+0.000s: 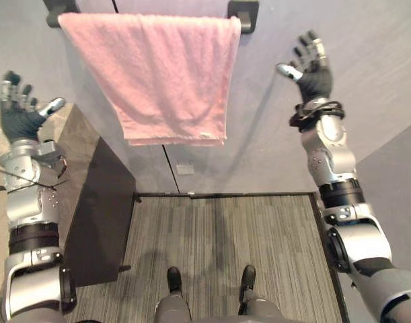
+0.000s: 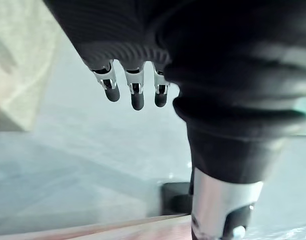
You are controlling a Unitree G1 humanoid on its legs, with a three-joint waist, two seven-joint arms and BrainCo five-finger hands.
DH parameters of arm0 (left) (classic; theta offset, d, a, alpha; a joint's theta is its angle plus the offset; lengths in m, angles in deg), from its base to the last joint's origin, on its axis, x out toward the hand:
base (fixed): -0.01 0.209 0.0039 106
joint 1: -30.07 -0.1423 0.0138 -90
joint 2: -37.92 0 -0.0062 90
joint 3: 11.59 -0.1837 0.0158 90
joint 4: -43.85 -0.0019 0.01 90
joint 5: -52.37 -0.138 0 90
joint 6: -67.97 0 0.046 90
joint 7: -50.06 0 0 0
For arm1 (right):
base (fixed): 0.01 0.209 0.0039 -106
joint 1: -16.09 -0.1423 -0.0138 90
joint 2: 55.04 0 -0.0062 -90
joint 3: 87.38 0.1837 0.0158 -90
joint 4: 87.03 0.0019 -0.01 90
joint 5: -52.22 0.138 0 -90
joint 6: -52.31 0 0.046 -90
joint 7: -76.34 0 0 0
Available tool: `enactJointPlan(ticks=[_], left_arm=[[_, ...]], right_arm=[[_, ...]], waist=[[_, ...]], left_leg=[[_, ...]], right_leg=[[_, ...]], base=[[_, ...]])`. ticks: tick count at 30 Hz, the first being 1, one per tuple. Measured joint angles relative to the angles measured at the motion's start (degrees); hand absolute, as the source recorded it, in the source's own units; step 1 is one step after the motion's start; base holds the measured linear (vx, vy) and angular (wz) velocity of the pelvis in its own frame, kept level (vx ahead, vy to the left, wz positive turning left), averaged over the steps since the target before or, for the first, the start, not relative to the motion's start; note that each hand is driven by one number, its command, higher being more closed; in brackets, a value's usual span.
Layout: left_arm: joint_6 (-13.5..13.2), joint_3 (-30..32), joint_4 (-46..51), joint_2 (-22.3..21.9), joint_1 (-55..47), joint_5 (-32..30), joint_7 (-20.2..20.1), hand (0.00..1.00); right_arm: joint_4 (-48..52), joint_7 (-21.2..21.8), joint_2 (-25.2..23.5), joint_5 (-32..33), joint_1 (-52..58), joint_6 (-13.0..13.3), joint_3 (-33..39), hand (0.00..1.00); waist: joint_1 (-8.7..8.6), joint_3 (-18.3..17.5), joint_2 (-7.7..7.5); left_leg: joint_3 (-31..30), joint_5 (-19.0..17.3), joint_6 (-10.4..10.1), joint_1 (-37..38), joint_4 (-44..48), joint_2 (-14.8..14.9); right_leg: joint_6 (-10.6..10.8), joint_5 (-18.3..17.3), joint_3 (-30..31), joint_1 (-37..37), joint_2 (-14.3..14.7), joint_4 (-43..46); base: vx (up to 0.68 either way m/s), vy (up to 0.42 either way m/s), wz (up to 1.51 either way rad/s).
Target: Organize washtable
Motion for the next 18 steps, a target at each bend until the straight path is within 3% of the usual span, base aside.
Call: enactJointPlan(ticks=[5,9,15,18], left_arm=[[-1.4,0.6,12.78,-1.79,-6.24,0.05,-1.92,0.0],[-1.75,-3.54,16.81,-1.71,-8.42,1.88,-5.74,0.0],[-1.71,-12.53,17.57,0.08,-9.54,4.56,-11.51,0.0],[-1.63,-19.74,14.72,2.34,-9.57,7.04,-13.2,0.0]], right_arm=[[10.94,1.64,-2.38,0.05,6.12,2.18,-4.23,0.0],[11.23,5.0,-3.43,1.32,8.18,2.09,-10.49,0.0],[10.6,9.35,-3.62,2.53,8.17,2.01,-18.58,0.0],[4.05,10.68,-3.44,4.69,6.2,1.88,-24.38,0.0]], waist=[[-0.02,-1.48,1.78],[0.13,-2.48,2.95],[0.09,-3.18,2.34],[0.1,-3.54,1.82]], left_leg=[[0.11,-0.5,-0.23,0.96,-0.05,0.08],[0.1,-0.51,-0.21,0.88,-0.05,0.04],[0.12,-0.49,-0.21,0.21,-0.05,0.09],[-0.1,-0.33,-0.46,0.03,-0.04,0.22]], right_leg=[[0.02,-1.18,-0.68,1.31,-0.05,-0.02],[0.03,-1.2,-1.2,1.3,-0.23,-0.03],[0.03,-1.19,-1.72,0.66,-0.31,0.0],[-0.13,-1.04,-1.65,0.35,-0.34,0.0]], base=[[-0.02,-0.002,0.05],[0.0,0.0,0.0],[0.0,-0.002,-0.01],[0.01,-0.008,-0.02]])
